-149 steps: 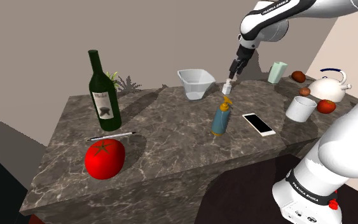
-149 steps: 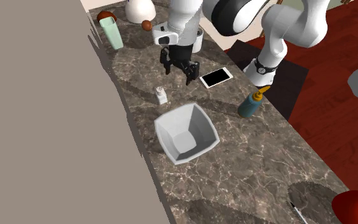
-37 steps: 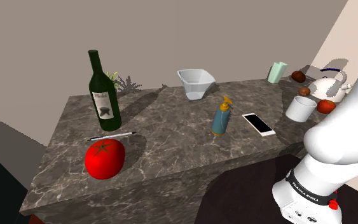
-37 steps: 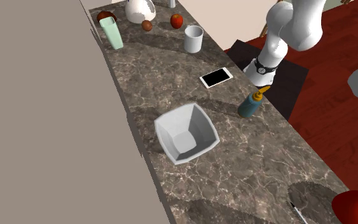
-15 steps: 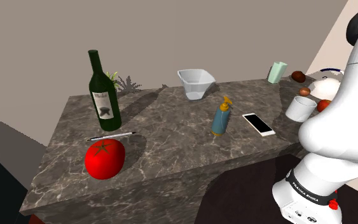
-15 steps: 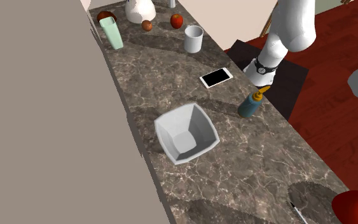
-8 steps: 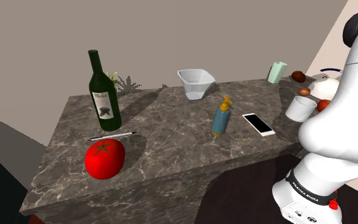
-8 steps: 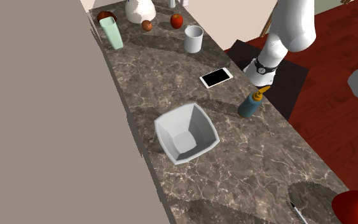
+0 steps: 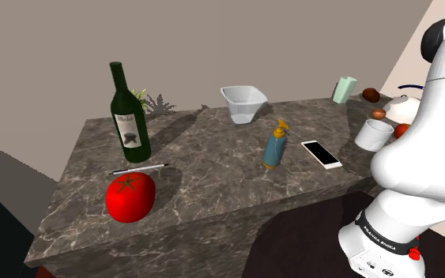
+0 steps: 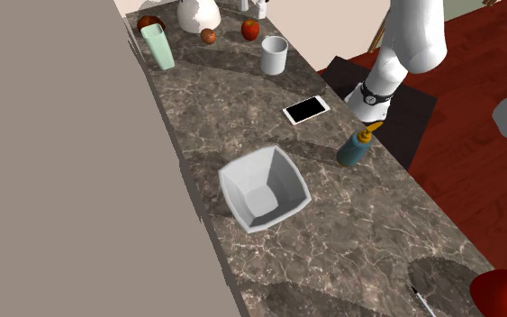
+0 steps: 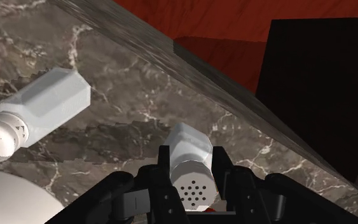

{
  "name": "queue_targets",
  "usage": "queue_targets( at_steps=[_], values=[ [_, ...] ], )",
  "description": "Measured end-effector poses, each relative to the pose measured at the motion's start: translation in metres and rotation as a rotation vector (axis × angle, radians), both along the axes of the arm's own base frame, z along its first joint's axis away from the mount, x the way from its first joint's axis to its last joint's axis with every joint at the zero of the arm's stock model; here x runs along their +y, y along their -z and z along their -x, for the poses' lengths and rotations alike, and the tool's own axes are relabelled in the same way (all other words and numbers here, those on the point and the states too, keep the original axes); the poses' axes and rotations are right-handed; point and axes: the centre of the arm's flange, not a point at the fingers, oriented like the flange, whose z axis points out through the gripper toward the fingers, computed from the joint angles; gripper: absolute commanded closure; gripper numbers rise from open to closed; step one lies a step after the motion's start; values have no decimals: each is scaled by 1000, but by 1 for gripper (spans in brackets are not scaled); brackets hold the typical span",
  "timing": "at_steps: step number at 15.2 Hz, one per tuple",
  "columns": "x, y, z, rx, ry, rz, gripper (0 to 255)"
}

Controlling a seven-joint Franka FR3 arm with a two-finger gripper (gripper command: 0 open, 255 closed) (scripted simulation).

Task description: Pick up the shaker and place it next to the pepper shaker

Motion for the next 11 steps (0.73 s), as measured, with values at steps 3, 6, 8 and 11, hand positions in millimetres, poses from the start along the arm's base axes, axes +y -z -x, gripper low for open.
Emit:
queue_targets(
  at_steps=[3, 6, 8, 11],
  values=[
    [0, 4, 0, 0, 0, 0, 255],
    [0, 5, 0, 0, 0, 0, 255],
    [0, 5, 0, 0, 0, 0, 0],
    [0, 5, 0, 0, 0, 0, 0]
  ],
)
